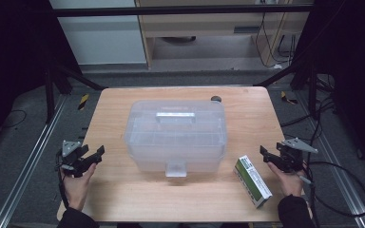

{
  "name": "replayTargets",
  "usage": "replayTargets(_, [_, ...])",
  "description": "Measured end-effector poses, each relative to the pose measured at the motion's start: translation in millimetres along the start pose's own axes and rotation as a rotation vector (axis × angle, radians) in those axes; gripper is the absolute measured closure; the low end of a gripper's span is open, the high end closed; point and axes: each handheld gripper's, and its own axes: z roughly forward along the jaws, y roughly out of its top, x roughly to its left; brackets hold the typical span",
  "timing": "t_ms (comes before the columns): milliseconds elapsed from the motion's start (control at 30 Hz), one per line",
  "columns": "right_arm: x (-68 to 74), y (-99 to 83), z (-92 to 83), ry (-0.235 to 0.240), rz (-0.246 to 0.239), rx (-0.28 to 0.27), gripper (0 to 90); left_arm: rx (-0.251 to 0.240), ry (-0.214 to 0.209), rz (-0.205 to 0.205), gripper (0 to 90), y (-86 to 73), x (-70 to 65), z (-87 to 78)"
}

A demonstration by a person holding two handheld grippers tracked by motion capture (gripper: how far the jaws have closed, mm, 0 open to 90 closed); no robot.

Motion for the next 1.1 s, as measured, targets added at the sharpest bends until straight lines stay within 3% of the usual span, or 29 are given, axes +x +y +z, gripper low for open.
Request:
replayTargets(433, [5.2,9.8,-10.2,0.003,-0.032,-0.04,28.9,-0.031,-0.021,0.017,35.2,12.9,-5.7,-11.8])
replayTargets(767, [17.5,22.9,-18.0,0.022,-0.062,-0.063,28.1,-0.04,-0.05,0.03,33.9,28.1,-9.4,-20.2])
replayTargets(900, [18.0,26.8,-20.1,0.045,-0.071,-0.06,26.0,-0.036,-0.06,0.06,32.8,32.6,-15.0,-21.0])
replayTargets(1100, [18.9,27.8,-18.9,0.041,-0.083,-0.04,24.9,-0.037,-0.078,0.095,31.9,41.1,-21.6,-22.0])
